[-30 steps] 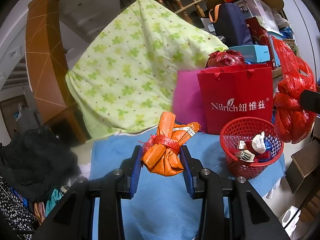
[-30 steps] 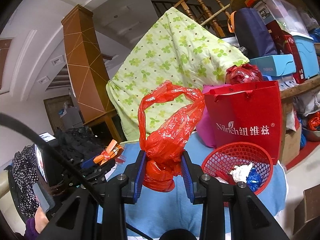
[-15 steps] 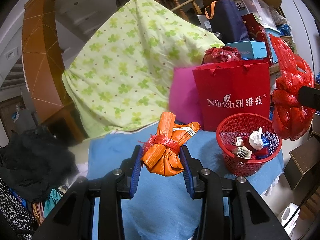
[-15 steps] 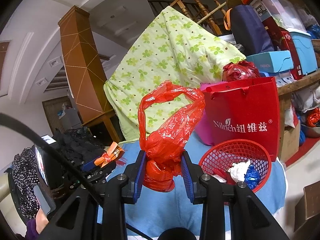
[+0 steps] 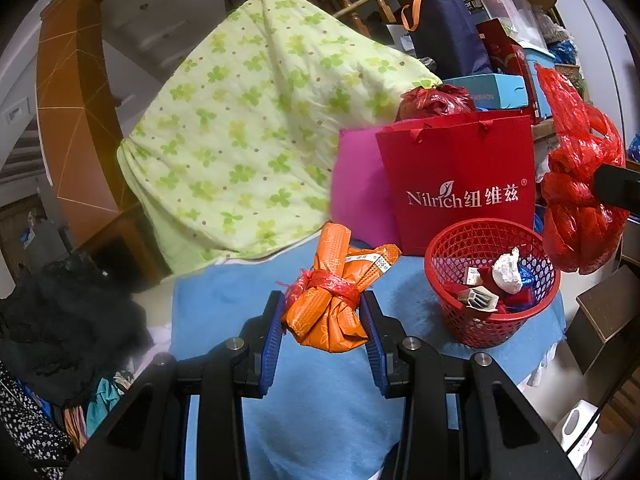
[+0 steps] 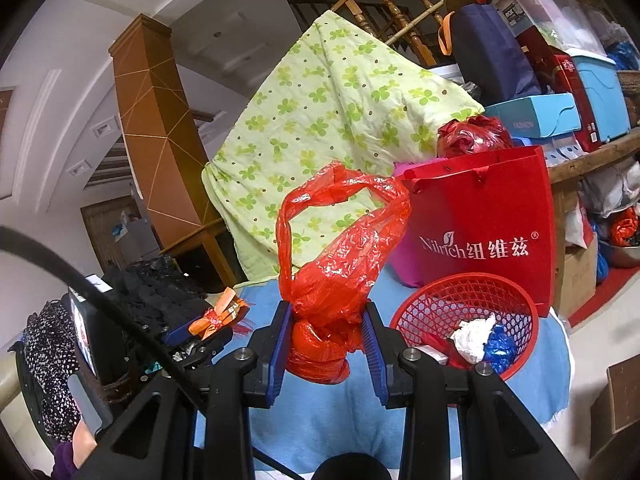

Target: Collect trash

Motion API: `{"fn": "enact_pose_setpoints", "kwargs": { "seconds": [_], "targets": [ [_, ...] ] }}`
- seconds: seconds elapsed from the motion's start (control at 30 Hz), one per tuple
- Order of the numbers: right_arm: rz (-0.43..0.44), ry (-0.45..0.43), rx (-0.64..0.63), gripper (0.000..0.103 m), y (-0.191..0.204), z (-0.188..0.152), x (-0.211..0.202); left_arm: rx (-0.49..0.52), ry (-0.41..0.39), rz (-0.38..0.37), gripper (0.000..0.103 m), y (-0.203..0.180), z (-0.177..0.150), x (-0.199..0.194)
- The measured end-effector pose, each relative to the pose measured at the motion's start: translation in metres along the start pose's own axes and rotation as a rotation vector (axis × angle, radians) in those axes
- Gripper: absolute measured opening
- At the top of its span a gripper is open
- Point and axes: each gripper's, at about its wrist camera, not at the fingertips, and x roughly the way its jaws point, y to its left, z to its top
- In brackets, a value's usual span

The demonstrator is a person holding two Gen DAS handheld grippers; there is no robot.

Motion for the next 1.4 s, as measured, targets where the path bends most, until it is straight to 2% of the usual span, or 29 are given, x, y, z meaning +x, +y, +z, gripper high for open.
{"fn": "enact_pose_setpoints", "kwargs": {
  "seconds": [1.4],
  "targets": [
    [-0.042,0.025,0.090,0.037,-0.050,-0.008,0.000,0.100,0.044,-0.054,0.040,-0.043,-0.001,0.015]
  ]
}}
